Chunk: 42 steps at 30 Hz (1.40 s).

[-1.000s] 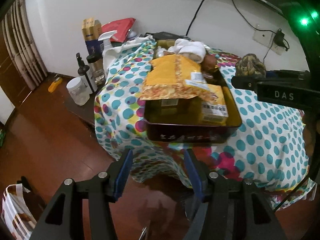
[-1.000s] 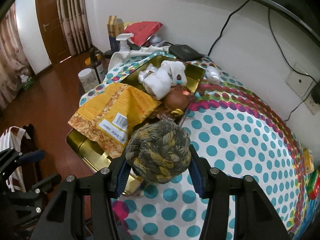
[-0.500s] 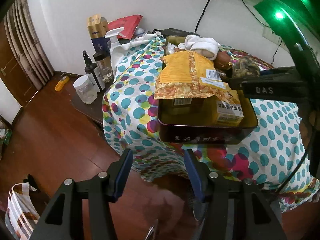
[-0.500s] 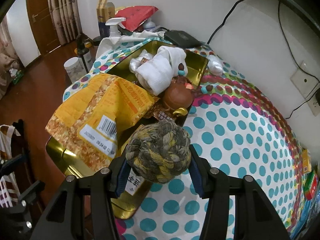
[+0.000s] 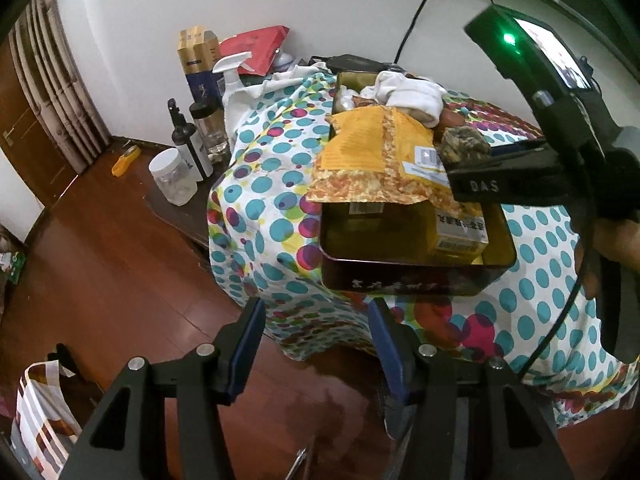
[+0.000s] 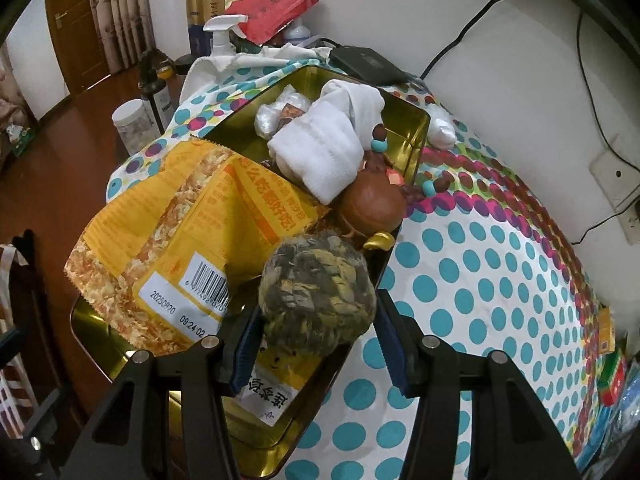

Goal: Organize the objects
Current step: 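Carry the rope ball over the gold tray with the right tool, then open the right tool to drop the rope ball in the tray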

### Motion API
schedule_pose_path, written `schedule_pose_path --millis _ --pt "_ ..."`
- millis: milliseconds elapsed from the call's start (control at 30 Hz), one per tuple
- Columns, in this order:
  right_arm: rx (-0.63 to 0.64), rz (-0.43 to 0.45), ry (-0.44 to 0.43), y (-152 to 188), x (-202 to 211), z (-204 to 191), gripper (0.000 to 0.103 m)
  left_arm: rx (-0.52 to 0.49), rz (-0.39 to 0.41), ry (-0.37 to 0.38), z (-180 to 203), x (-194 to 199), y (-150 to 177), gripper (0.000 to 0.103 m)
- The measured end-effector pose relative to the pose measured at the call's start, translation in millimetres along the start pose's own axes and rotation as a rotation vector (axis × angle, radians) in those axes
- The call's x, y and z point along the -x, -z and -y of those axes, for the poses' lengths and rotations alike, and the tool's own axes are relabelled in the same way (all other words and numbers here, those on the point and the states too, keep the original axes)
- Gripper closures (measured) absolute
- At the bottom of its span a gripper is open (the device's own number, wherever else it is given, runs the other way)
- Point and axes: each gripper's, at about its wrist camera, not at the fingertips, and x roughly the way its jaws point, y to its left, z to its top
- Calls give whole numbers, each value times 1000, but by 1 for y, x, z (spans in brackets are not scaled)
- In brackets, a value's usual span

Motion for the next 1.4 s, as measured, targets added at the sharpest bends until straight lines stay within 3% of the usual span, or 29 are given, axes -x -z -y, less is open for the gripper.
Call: schedule_pose_path --millis 300,400,533,1000,1100,1167,1267,1400 --pt "22 -3 24 -1 -2 -2 50 -21 -19 17 9 0 1 48" --pt "11 -9 11 0 -1 -2 49 -18 -28 24 9 -2 1 48" --pt "-22 -14 -77 1 4 2 38 1 -38 22 4 -4 -1 48" --pt "-15 -18 -109 4 10 -1 36 25 -54 43 3 -2 -5 48" --pt "-30 0 -102 9 24 1 25 22 -41 41 4 4 -8 48" --pt "-36 8 -93 12 33 3 10 25 -41 39 4 6 -10 48" --pt "-20 14 -59 21 50 6 9 39 -49 49 3 7 -12 48" --pt "37 -49 -3 42 65 7 1 45 -63 53 6 7 -14 48"
